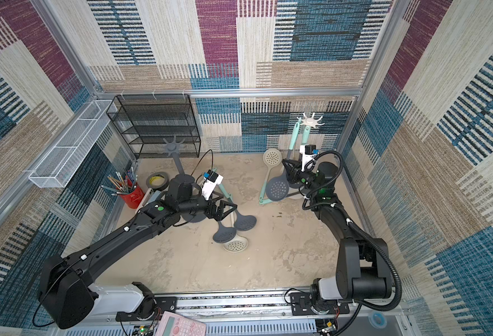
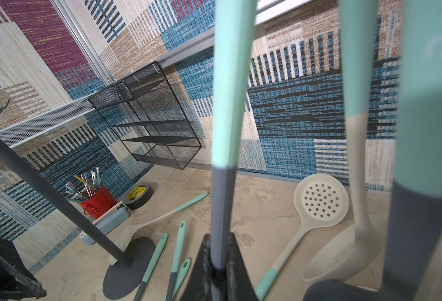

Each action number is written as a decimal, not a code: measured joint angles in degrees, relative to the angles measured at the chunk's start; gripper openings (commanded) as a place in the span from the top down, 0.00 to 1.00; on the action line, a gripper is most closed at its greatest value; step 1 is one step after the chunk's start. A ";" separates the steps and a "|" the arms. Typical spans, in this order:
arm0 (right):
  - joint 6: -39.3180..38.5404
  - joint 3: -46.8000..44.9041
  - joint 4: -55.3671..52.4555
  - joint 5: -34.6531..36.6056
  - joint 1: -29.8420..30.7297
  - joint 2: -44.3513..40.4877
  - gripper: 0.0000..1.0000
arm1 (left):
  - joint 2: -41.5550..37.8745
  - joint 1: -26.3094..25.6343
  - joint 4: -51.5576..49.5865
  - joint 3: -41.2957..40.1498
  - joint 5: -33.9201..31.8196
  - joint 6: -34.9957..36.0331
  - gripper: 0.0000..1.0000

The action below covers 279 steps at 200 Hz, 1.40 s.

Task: Hang the skimmer on the kitchen utensil rack
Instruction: Hang the skimmer on the rack.

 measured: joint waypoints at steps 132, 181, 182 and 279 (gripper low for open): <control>3.06 0.96 0.09 -0.22 -0.52 -0.44 1.00 | -0.24 0.11 0.00 0.00 0.02 -0.02 0.00; 3.50 2.03 -1.27 1.42 -0.70 0.44 1.00 | -0.46 0.11 0.00 0.00 0.15 -0.02 0.00; 3.52 2.01 -1.29 1.49 -0.72 0.46 1.00 | -0.46 0.11 0.00 0.00 0.15 -0.02 0.00; 5.01 1.68 -0.57 5.11 -0.87 2.01 0.79 | -0.63 0.11 0.00 0.00 0.61 -0.02 0.00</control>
